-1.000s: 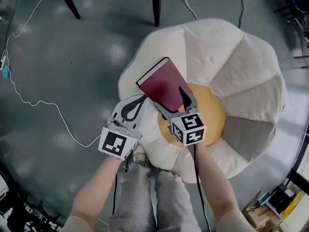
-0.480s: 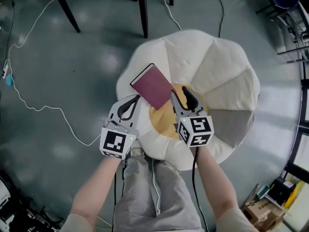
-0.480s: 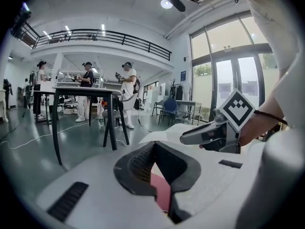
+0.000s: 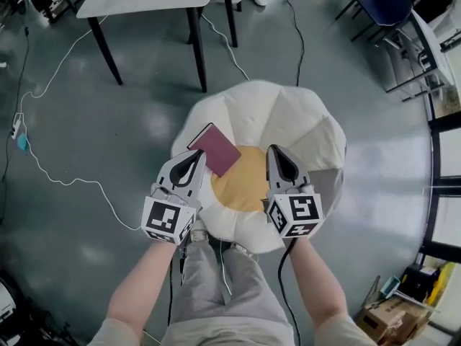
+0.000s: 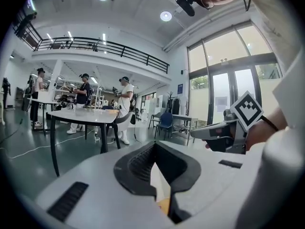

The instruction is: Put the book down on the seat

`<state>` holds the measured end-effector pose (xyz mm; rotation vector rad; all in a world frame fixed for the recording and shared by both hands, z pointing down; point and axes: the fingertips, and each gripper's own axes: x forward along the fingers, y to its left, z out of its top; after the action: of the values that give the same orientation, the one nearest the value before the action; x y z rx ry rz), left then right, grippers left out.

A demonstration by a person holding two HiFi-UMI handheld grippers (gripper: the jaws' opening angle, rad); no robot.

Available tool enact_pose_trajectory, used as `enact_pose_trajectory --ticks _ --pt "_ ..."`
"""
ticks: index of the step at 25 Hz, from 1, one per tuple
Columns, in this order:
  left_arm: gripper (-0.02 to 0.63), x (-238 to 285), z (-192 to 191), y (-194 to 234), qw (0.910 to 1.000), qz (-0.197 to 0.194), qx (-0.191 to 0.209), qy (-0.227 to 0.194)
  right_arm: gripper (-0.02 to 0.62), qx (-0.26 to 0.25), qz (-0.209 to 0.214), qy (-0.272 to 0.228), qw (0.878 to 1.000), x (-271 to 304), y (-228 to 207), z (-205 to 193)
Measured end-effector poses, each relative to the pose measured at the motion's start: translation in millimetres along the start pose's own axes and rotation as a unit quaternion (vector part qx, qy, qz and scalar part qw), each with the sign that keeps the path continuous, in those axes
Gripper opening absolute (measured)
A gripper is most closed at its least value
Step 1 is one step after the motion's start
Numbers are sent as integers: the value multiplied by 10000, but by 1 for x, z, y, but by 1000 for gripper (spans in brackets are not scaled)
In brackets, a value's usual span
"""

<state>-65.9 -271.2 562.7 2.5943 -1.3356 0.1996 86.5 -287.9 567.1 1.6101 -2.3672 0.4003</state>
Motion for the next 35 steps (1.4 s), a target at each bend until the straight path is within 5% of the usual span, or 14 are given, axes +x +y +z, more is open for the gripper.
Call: enact_pose_trajectory --ticks 6,15,19,29,35 --pt "3 -34 107 -22 9985 43 -367 -408 3 251 83 -393 9989 -65 17 100" --pt "3 -99 249 -60 9956 -214 -173 -898 3 384 -65 -1165 9924 -189 27 221" --pt "3 -124 299 -86 9914 -317 302 -1231 3 150 -50 -1414 9898 -240 31 262" --pt "3 -194 342 -118 9828 -210 950 -1571 3 -466 311 -2277 9721 -323 105 347" --pt "3 -208 340 -144 9823 -293 1025 -1542 3 -367 345 -2665 9625 -337 114 355"
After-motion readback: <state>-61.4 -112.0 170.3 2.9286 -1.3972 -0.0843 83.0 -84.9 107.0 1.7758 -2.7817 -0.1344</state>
